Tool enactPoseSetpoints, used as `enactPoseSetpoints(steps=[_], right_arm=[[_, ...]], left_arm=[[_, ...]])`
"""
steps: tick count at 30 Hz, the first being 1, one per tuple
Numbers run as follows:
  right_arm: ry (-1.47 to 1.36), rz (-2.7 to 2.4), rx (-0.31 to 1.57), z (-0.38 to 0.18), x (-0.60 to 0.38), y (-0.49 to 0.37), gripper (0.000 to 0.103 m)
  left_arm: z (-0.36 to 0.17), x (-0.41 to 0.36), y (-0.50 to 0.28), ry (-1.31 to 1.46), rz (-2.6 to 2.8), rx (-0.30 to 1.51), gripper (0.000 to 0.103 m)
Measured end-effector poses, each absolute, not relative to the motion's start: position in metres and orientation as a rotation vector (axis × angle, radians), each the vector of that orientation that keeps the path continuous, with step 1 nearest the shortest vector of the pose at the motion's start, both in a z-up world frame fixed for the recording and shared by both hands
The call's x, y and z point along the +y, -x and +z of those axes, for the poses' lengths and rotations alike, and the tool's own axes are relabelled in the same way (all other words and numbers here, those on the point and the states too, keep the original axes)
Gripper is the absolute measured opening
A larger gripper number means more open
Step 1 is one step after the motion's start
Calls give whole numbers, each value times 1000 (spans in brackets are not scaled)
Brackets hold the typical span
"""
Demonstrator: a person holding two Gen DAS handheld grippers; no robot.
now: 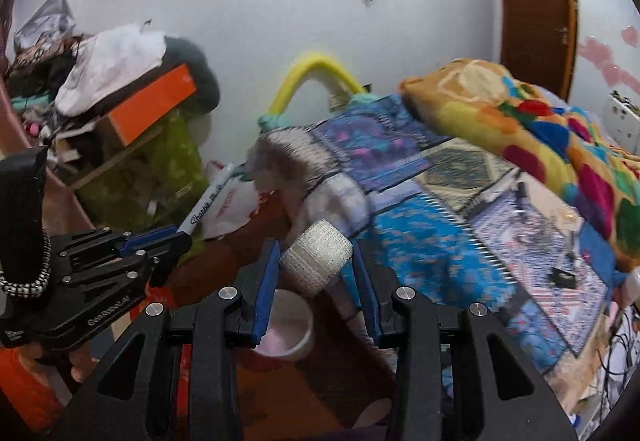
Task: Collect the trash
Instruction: 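Lift the marker and mesh roll and carry both over the white bucket, then open the left gripper over the bucket while the right gripper releases the roll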
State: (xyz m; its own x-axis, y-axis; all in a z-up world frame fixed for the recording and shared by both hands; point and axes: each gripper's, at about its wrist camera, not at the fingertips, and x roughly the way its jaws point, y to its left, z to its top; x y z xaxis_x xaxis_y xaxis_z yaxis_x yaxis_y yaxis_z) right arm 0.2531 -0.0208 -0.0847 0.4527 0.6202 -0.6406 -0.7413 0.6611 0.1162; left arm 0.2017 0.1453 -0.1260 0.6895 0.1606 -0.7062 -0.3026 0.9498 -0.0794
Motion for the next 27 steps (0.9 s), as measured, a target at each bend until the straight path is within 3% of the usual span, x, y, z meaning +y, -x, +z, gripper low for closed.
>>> enactPoseSetpoints(steps=[15,27], right_arm=[[268,936,998,-189,71,-276,34],[357,949,1151,-253,128,-293,35]], left_arm=[[-276,218,-208,415,372,1071,11],[-352,247,-226,491,386,1246,11]])
